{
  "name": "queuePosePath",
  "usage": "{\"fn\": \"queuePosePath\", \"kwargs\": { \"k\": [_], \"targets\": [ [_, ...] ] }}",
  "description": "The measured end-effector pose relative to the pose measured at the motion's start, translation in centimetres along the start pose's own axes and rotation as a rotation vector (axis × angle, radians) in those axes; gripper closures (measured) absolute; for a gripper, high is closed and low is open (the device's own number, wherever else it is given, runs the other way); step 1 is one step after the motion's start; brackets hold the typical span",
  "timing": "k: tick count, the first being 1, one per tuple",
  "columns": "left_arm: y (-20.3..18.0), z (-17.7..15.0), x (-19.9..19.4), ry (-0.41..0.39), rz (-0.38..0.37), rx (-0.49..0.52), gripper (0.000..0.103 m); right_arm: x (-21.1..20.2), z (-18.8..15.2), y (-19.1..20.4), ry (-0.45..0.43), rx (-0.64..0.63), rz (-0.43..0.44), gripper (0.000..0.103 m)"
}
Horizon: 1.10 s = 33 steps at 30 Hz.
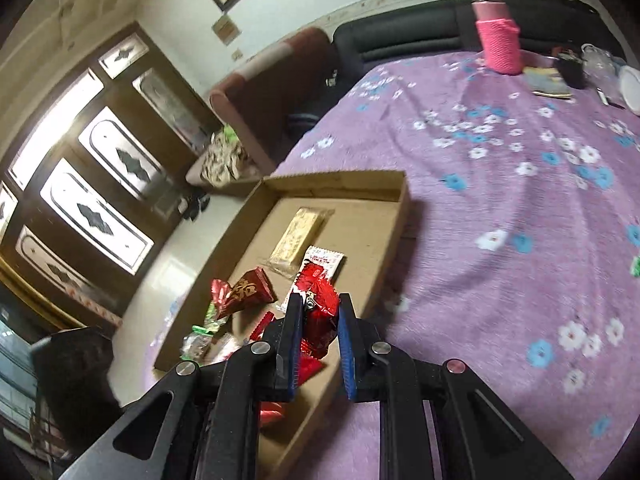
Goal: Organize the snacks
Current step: 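Carry both candies into the cardboard tray and open both tools, then move both tools back toward the pink packet and green sweet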
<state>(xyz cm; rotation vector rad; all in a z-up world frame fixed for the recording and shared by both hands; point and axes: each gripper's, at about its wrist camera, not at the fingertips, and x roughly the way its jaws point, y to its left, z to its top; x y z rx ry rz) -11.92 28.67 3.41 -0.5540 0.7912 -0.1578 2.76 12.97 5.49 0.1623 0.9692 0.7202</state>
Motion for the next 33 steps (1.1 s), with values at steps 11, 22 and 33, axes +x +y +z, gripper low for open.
{"fn": "queuePosePath", "kwargs": {
  "k": [11, 22, 33],
  "targets": [
    [0.3, 0.8, -3.4, -0.096, 0.019, 0.005, 0.032, 1.7, -0.2, 0.4, 0.015, 0.004, -0.042, 0.083],
    [-2.6, 0.2, -4.8, -0.135, 0.081, 0.082, 0.024, -4.2, -2.9, -0.9, -0.077, 0.008, -0.065, 0.074],
    [-9.2, -2.1, -3.4, -0.093, 0.276, 0.272, 0.011, -10.9, -7.6, -8.1, -0.145, 0.136, -0.149, 0.074]
  ]
}}
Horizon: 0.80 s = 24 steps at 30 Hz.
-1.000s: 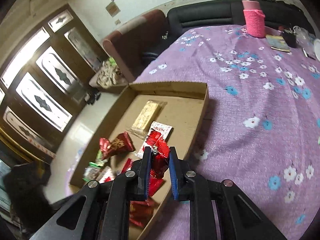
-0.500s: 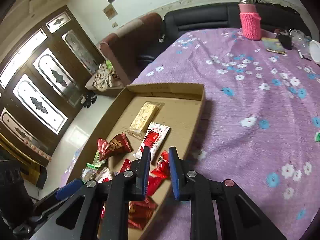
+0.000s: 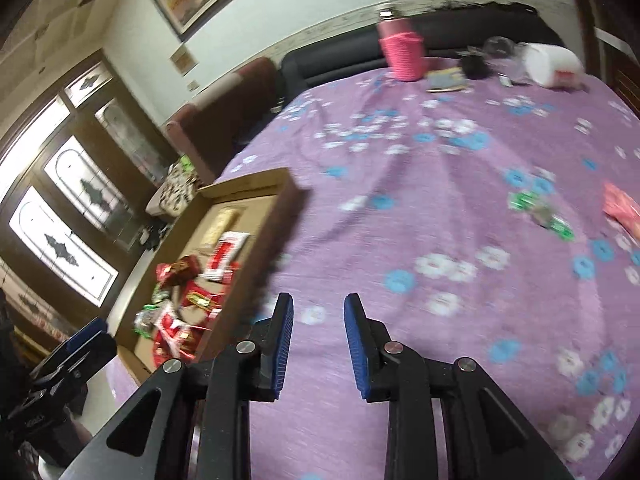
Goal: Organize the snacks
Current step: 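Move both tools back toward the pink packet and green sweet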
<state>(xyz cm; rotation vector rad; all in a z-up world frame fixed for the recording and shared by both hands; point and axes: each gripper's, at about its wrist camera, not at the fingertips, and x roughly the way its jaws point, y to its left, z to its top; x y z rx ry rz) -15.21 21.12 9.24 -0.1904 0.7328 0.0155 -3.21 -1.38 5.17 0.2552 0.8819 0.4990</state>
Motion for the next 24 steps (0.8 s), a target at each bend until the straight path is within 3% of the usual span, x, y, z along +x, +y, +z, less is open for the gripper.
{"fn": "queuePosePath", "kwargs": {
  "k": [9, 24],
  "targets": [
    [-6.5, -1.8, 0.4, 0.037, 0.002, 0.18, 0.011, -4.1, -1.3, -6.4, -0.053, 0.107, -0.059, 0.074],
    [-9.6, -3.2, 1.3, 0.095, 0.005, 0.254, 0.011, -7.5, -2.1, -12.0, -0.111, 0.219, -0.1, 0.074]
  ]
}}
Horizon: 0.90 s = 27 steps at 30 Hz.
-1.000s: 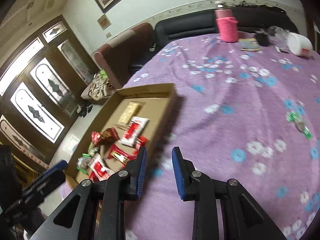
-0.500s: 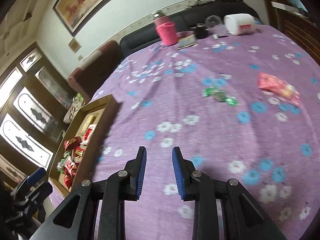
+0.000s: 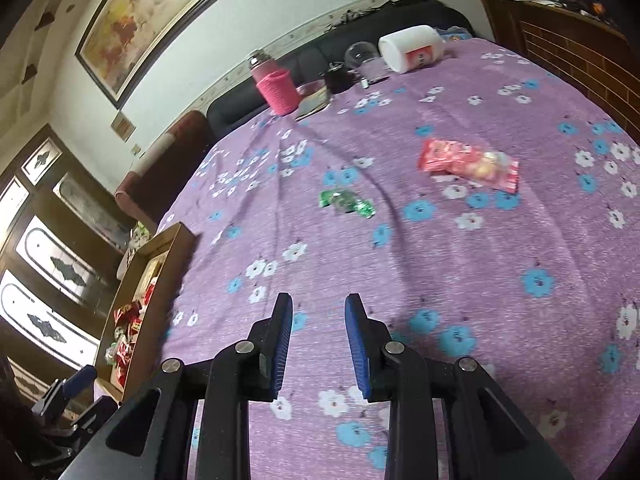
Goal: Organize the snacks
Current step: 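Move both tools back toward the pink packet and green sweet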
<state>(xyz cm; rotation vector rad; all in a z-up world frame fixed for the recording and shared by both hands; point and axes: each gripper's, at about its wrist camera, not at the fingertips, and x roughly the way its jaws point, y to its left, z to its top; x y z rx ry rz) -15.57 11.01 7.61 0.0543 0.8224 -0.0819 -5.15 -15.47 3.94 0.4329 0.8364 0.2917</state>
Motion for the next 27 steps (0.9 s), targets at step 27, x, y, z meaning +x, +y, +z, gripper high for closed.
{"fn": "queuePosePath", "kwargs": {
  "k": [27],
  "targets": [
    [0.3, -0.2, 1.8, 0.04, -0.092, -0.033, 0.011, -2.1, 8.9, -10.4, -0.132, 0.177, -0.19, 0.074]
  ]
}}
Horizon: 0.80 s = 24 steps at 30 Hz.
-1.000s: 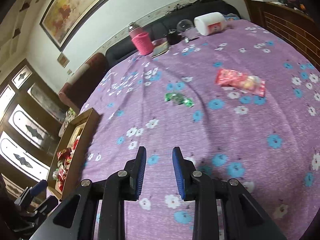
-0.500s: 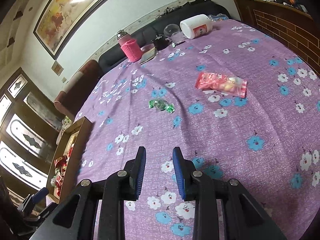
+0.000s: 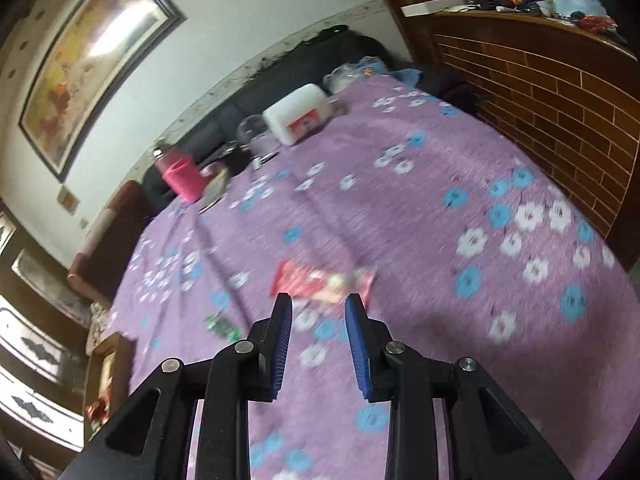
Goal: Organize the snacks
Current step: 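Move both tools back toward the pink packet and green sweet, then grasp the pink cartoon packet with right tool while left tool grasps green sweet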
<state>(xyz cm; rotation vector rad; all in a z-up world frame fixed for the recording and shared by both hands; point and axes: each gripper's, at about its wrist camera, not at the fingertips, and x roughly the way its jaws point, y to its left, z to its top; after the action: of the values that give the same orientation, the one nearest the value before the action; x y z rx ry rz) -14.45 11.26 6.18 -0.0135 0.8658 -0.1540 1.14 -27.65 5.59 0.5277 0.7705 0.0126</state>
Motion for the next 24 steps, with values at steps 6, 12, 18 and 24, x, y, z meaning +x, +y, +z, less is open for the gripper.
{"fn": "queuePosePath", "kwargs": {
  "k": [6, 12, 18, 24],
  "targets": [
    [0.1, 0.3, 0.0, -0.011, -0.026, -0.015, 0.011, 4.4, 2.5, 0.1, 0.059, 0.002, 0.006, 0.074],
    [0.5, 0.5, 0.0, -0.01, -0.043, -0.035, 0.011, 8.3, 3.6, -0.5, 0.126, 0.054, 0.022, 0.074],
    [0.4, 0.6, 0.6, 0.013, -0.079, -0.052, 0.011, 8.9, 0.8, 0.5, 0.282, 0.06, 0.184, 0.074],
    [-0.3, 0.7, 0.6, 0.009, -0.091, -0.037, 0.011, 7.1, -1.5, 2.9, 0.25, -0.042, 0.136, 0.055]
  ]
}}
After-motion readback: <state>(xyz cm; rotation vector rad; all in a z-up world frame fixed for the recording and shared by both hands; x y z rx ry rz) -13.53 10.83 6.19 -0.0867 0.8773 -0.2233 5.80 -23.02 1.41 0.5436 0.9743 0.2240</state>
